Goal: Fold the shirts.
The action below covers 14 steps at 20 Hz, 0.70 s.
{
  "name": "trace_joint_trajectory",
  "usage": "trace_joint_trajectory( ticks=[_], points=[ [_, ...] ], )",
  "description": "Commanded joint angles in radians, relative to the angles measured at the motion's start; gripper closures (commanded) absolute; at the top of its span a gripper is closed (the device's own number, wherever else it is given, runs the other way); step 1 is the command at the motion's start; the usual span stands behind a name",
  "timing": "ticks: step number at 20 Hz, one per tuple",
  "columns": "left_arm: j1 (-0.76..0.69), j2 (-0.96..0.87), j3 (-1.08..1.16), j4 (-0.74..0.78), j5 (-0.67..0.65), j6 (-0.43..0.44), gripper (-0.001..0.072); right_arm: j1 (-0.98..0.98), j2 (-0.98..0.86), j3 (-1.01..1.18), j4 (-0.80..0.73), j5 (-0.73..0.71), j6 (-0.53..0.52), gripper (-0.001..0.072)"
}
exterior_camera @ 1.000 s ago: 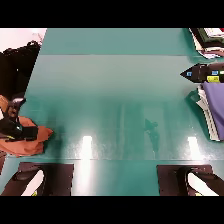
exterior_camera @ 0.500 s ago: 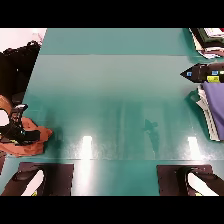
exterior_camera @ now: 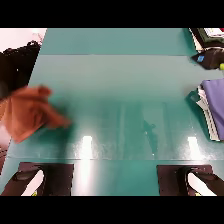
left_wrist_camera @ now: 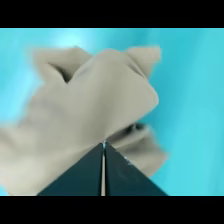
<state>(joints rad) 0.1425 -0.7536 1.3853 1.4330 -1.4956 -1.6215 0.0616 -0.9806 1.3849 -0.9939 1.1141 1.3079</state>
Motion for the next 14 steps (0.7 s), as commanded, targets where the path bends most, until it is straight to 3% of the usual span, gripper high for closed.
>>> trace_joint_trajectory(
  ticks=[1, 8, 14],
  points=[
    [-0.096, -0.013, 0.302, -0.158, 0.089, 0.017, 0.0687, 0.001, 0.009, 0.103, -0.001, -0.037, 0.000, 0.0693],
    [-0.536, -0.230, 0.421, -0.158, 0.287, 0.035, 0.0687, 0.001, 0.010, 0.190, -0.002, -0.042, 0.000, 0.0694],
    [-0.855, -0.593, 0.421, -0.159, 0.306, 0.177, 0.0683, 0.001, 0.010, 0.190, -0.002, -0.040, 0.000, 0.0694]
  ],
)
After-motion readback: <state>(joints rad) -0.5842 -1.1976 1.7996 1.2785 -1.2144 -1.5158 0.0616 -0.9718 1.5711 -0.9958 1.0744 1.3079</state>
